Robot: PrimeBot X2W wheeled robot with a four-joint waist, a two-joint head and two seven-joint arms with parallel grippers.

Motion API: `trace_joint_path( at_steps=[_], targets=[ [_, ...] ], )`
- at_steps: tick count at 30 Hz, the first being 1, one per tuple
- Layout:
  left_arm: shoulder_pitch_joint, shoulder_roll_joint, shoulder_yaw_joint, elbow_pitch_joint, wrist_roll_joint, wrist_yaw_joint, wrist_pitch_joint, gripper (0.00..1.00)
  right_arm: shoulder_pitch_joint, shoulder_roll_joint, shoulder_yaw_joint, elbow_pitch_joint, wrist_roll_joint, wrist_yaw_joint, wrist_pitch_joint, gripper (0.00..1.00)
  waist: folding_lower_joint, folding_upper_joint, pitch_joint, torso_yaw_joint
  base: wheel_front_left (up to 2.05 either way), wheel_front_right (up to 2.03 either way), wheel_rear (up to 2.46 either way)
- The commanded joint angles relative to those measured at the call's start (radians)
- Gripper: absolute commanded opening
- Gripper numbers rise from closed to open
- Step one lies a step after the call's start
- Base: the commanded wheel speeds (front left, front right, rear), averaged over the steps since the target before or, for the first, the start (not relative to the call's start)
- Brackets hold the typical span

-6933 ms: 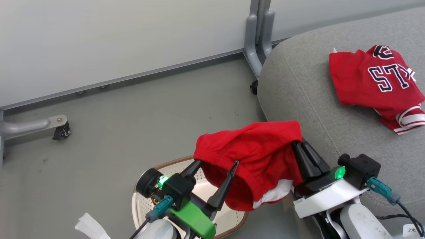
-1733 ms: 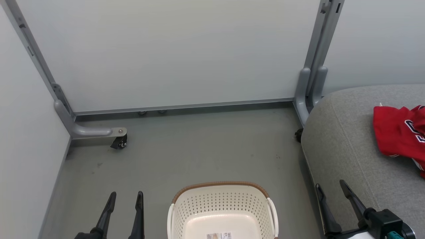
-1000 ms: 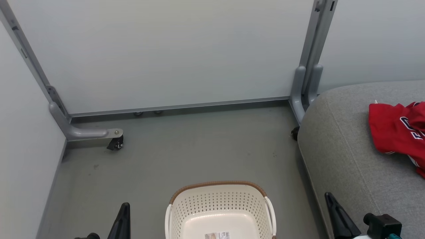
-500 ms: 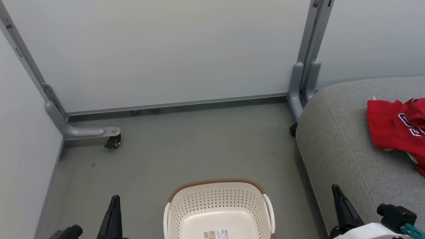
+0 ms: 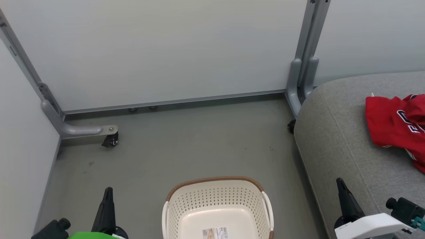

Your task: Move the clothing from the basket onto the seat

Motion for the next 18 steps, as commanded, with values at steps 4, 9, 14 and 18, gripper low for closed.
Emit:
trace_joint_path(
  at_steps=[4,9,14,18],
  targets=[
    [-0.045,0.009,0.013,-0.005,-0.078,-0.002,0.018,0.00,-0.039,-0.010,-0.011,-0.002,0.079,0.000,0.016,0.00,0.0000,0.0035,0.004,-0.004,0.00,0.00,0.00],
    [-0.060,0.011,0.021,0.001,-0.142,-0.002,0.034,0.00,-0.053,-0.012,-0.017,0.005,0.144,0.000,0.033,0.00,0.0000,0.0040,0.009,-0.007,0.00,0.00,0.00],
    [-0.073,0.012,0.029,0.007,-0.199,-0.002,0.048,0.00,-0.064,-0.013,-0.023,0.012,0.204,0.000,0.047,0.00,0.0000,0.0044,0.014,-0.011,0.00,0.00,0.00],
    [-0.084,0.012,0.035,0.011,-0.244,-0.003,0.059,0.00,-0.074,-0.014,-0.027,0.017,0.250,-0.001,0.059,0.00,0.0000,0.0048,0.017,-0.014,0.00,0.00,0.00]
  ],
)
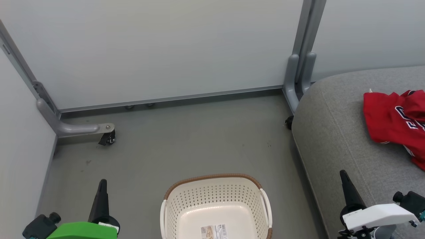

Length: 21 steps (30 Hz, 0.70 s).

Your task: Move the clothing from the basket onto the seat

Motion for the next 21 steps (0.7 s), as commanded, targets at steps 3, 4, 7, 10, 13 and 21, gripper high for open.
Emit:
trace_joint_path(
  at_steps=[3,4,7,10,13,21],
  targets=[
    [-0.039,0.009,0.011,-0.004,-0.051,-0.003,0.012,0.00,-0.031,-0.008,-0.008,-0.002,0.054,0.000,0.013,0.00,0.0000,0.0050,0.003,-0.003,0.00,0.00,0.00],
    [-0.042,0.009,0.013,-0.003,-0.061,-0.003,0.014,0.00,-0.033,-0.008,-0.009,-0.001,0.064,0.000,0.015,0.00,0.0000,0.0051,0.004,-0.004,0.00,0.00,0.00],
    [-0.050,0.010,0.017,0.000,-0.093,-0.003,0.023,0.00,-0.040,-0.008,-0.013,0.003,0.097,0.000,0.024,0.00,0.0000,0.0054,0.007,-0.006,0.00,0.00,0.00],
    [-0.056,0.010,0.022,0.003,-0.122,-0.003,0.031,0.00,-0.045,-0.008,-0.017,0.007,0.127,0.000,0.032,0.00,0.0000,0.0056,0.010,-0.008,0.00,0.00,0.00],
    [-0.065,0.010,0.026,0.007,-0.152,-0.003,0.039,0.00,-0.052,-0.009,-0.020,0.010,0.159,0.000,0.040,0.00,0.0000,0.0059,0.013,-0.010,0.00,0.00,0.00],
    [-0.083,0.010,0.039,0.015,-0.227,-0.004,0.060,0.00,-0.068,-0.009,-0.030,0.019,0.236,-0.001,0.060,0.00,0.0000,0.0066,0.020,-0.016,0.00,0.00,0.00]
  ],
)
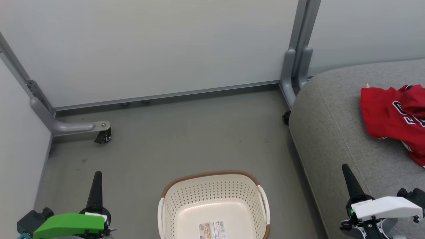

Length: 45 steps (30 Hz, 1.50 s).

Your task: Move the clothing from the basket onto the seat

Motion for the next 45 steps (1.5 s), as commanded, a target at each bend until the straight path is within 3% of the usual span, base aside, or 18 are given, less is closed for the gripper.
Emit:
trace_joint_path(
  at_steps=[1,45],
  targets=[
    [-0.033,0.009,0.008,-0.003,-0.026,-0.004,0.007,0.00,-0.025,-0.006,-0.006,-0.002,0.025,-0.001,0.006,0.00,0.0000,0.0067,0.001,-0.001,0.00,0.00,0.00],
    [-0.113,0.000,0.069,0.036,-0.357,-0.005,0.107,0.00,-0.095,-0.002,-0.055,0.041,0.371,-0.001,0.106,0.00,0.0000,0.0107,0.043,-0.035,0.00,0.00,0.00]
  ],
)
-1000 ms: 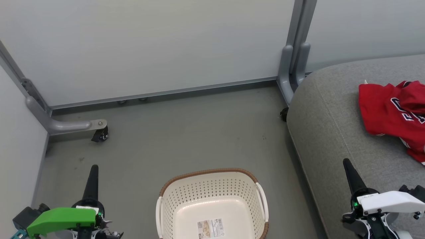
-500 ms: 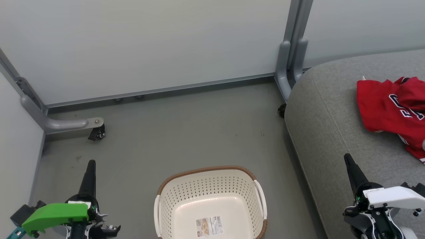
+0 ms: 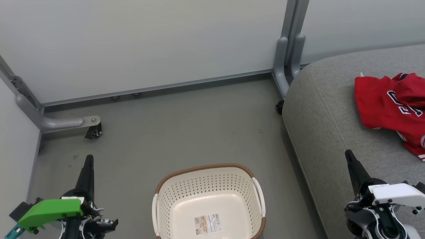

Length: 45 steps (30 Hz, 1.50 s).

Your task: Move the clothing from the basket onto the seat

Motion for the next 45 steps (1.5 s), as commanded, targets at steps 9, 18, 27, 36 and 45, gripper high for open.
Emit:
trace_joint_path(
  at_steps=[9,18,27,36,45],
  targets=[
    [-0.027,-0.001,0.012,0.004,-0.035,-0.006,0.013,0.00,-0.018,0.000,-0.010,0.007,0.038,-0.001,0.015,0.00,0.0000,0.0111,0.005,-0.004,0.00,0.00,0.00],
    [-0.027,-0.004,0.016,0.004,-0.030,-0.006,0.017,0.00,-0.018,0.002,-0.013,0.007,0.034,-0.001,0.016,0.00,0.0000,0.0111,0.005,-0.004,0.00,0.00,0.00],
    [-0.027,-0.007,0.019,0.005,-0.025,-0.006,0.020,0.00,-0.019,0.003,-0.015,0.007,0.031,-0.001,0.019,0.00,0.0000,0.0111,0.005,-0.004,0.00,0.00,0.00],
    [-0.027,-0.009,0.022,0.005,-0.023,-0.005,0.021,0.00,-0.019,0.005,-0.018,0.007,0.029,-0.001,0.022,0.00,0.0000,0.0111,0.005,-0.004,0.00,0.00,0.00],
    [-0.027,-0.011,0.025,0.005,-0.020,-0.005,0.025,0.00,-0.019,0.006,-0.019,0.008,0.027,-0.001,0.023,0.00,0.0000,0.0111,0.005,-0.004,0.00,0.00,0.00]
  ],
)
